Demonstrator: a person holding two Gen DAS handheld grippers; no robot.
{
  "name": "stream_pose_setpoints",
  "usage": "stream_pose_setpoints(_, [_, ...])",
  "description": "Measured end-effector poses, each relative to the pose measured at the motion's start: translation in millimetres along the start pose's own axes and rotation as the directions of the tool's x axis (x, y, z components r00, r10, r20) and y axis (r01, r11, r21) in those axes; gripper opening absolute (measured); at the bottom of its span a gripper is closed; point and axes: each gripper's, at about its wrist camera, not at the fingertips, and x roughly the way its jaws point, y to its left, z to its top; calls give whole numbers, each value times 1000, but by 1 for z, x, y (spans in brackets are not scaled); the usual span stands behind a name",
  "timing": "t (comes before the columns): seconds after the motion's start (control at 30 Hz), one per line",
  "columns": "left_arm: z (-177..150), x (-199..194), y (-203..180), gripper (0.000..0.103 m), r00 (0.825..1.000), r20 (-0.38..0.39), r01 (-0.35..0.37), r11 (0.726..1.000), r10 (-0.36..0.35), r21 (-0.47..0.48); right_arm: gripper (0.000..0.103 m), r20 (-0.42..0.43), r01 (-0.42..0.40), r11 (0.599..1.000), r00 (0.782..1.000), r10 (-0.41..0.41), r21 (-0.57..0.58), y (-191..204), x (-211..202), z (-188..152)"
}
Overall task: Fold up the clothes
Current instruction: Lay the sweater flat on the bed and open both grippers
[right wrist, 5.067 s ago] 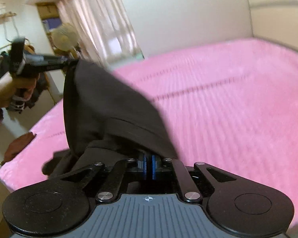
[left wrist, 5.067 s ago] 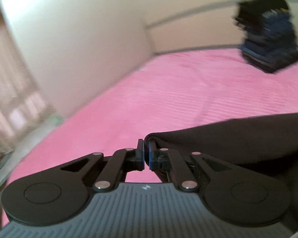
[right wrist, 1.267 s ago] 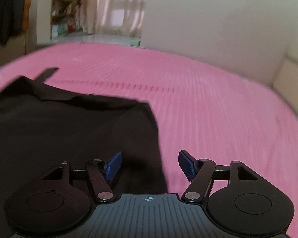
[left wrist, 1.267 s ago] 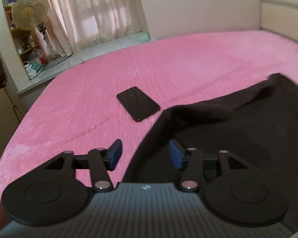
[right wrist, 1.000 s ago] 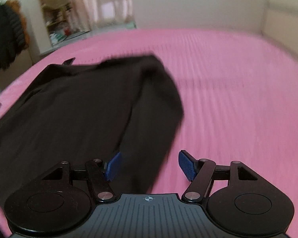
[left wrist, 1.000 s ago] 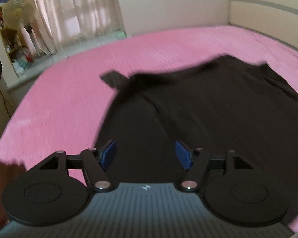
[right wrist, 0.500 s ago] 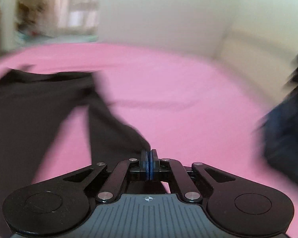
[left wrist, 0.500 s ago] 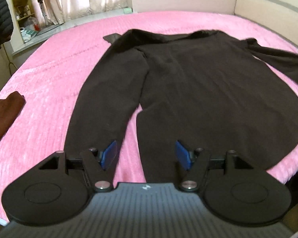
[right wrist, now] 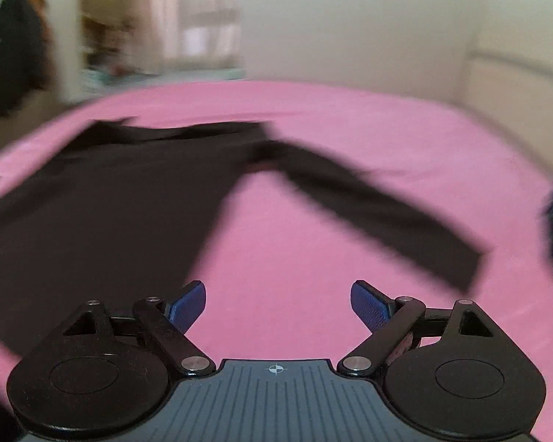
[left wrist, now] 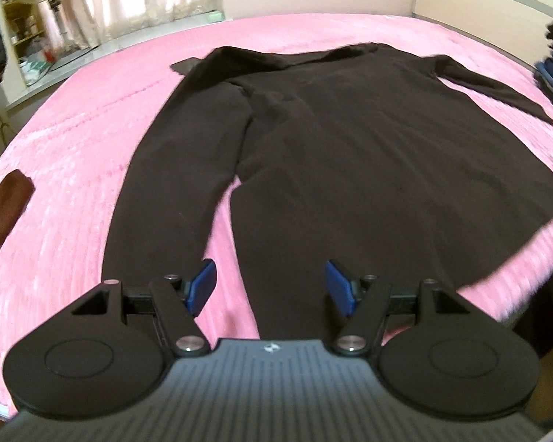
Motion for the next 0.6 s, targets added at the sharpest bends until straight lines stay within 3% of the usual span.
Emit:
stream_pose_setpoints(0.13, [-15, 5, -1, 61, 997, -54, 61, 998, -62, -13, 88, -77, -179, 980, 979, 186, 88, 32, -2, -27])
stream_pose_setpoints(0.23, [-25, 20, 4, 61, 988, -104, 105, 989, -115, -102, 88, -135, -205, 972, 966, 220, 113, 45, 5, -40])
stream_pose_setpoints(0.37, [-34, 31, 10, 50, 980, -98, 147, 962, -173, -230, 83, -148, -203, 966, 962, 227, 162, 46, 6, -50])
stream_pose_setpoints(0.43, [-36, 31, 13, 45, 980, -85, 152, 953, -180, -261, 68, -131, -206, 948, 961, 242, 241, 34, 8, -52])
stream_pose_setpoints(0.47, [-36, 30, 15, 35, 980, -83, 149, 950, -178, -275, 61, -122, -208, 937, 961, 249, 279, 28, 9, -52])
stream_pose_setpoints(0.5, [-36, 30, 18, 29, 981, -85, 145, 947, -176, -286, 45, -113, -209, 925, 960, 256, 318, 23, 10, -53])
stream_pose_setpoints(0.53, [-35, 29, 22, 16, 981, -85, 142, 944, -175, -297, 29, -110, -211, 913, 958, 263, 348, 16, 11, -52])
stream_pose_setpoints(0.57, [-35, 28, 24, 9, 980, -81, 148, 941, -181, -303, 7, -112, -212, 903, 956, 271, 373, 9, 13, -49])
stream_pose_setpoints(0.6, [-33, 25, 25, 6, 982, -79, 144, 946, -173, -291, 7, -114, -213, 892, 954, 278, 398, 2, 16, -46])
